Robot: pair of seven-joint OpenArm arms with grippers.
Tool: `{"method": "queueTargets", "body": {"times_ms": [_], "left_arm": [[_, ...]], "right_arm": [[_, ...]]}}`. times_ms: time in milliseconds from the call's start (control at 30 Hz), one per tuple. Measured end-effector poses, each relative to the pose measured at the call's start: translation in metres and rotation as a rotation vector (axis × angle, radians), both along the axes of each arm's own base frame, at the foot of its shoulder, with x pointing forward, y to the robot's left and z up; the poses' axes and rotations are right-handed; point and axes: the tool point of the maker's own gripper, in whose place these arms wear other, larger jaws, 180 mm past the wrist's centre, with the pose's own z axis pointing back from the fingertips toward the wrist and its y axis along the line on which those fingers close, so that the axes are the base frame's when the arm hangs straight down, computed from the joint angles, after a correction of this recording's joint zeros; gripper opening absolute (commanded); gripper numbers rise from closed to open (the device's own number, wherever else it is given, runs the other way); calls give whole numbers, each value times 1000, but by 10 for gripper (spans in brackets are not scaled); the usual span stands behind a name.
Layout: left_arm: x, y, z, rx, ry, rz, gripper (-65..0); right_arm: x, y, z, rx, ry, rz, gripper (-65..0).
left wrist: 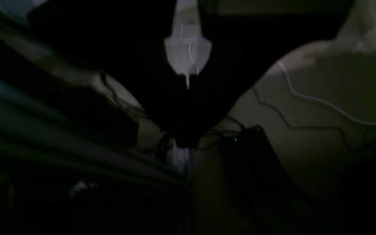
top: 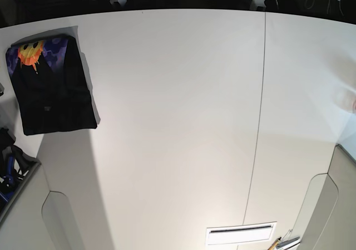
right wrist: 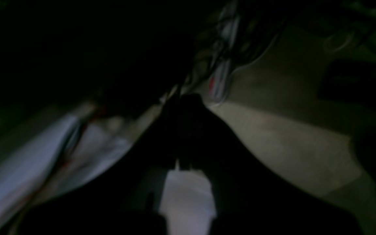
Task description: Fold the T-shirt properly
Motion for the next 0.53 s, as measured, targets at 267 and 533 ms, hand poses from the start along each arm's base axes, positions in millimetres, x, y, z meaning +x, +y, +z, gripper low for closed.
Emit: {"method": "queueTargets", "body": {"times_ms": [267,533], "left_arm": [[30,-1,-6,101,-38,-18,-650],[35,1,-6,111,-55,-11,-650]], "right_arm": [[60,17,-7,-136,-102,-104,-650],[67,23,-6,-135,-110,-109,-650]]}}
